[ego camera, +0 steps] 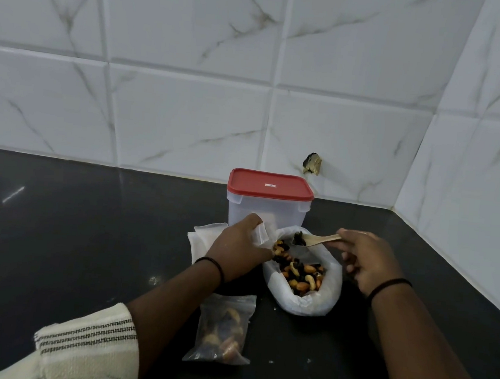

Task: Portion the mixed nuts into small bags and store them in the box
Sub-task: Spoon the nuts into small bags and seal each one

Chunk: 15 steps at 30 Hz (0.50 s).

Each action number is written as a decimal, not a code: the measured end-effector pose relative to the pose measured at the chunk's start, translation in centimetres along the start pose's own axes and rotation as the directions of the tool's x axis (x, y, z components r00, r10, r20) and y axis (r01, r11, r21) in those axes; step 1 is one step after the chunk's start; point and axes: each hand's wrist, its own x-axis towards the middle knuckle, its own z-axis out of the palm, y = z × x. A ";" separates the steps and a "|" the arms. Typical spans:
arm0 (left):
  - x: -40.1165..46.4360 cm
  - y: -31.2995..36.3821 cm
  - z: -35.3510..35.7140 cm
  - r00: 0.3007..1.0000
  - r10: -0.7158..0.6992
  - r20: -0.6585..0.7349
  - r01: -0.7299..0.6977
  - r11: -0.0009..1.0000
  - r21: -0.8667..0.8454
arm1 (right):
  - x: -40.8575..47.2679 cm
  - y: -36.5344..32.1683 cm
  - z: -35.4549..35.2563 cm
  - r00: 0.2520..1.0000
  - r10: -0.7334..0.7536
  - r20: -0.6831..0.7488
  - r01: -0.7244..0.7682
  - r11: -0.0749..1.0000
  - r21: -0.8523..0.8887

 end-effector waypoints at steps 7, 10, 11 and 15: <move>-0.1 0.1 0.1 1.000 0.009 0.015 -0.009 1.000 -0.010 | -1.6 -1.4 0.6 0.994 -0.044 0.096 0.033 0.994 0.108; -0.1 0.1 0.2 1.000 0.021 0.009 -0.020 1.000 -0.022 | -2.3 -1.7 0.9 0.987 -0.087 0.135 0.067 0.987 0.149; -0.1 0.0 0.3 1.000 0.024 0.002 -0.024 0.999 -0.037 | -2.6 -1.8 1.1 0.983 -0.104 0.149 0.083 0.986 0.143; -0.1 0.1 0.4 1.000 0.022 -0.012 -0.023 0.997 -0.079 | -3.6 -1.9 1.6 0.949 -0.178 0.261 0.158 0.983 0.094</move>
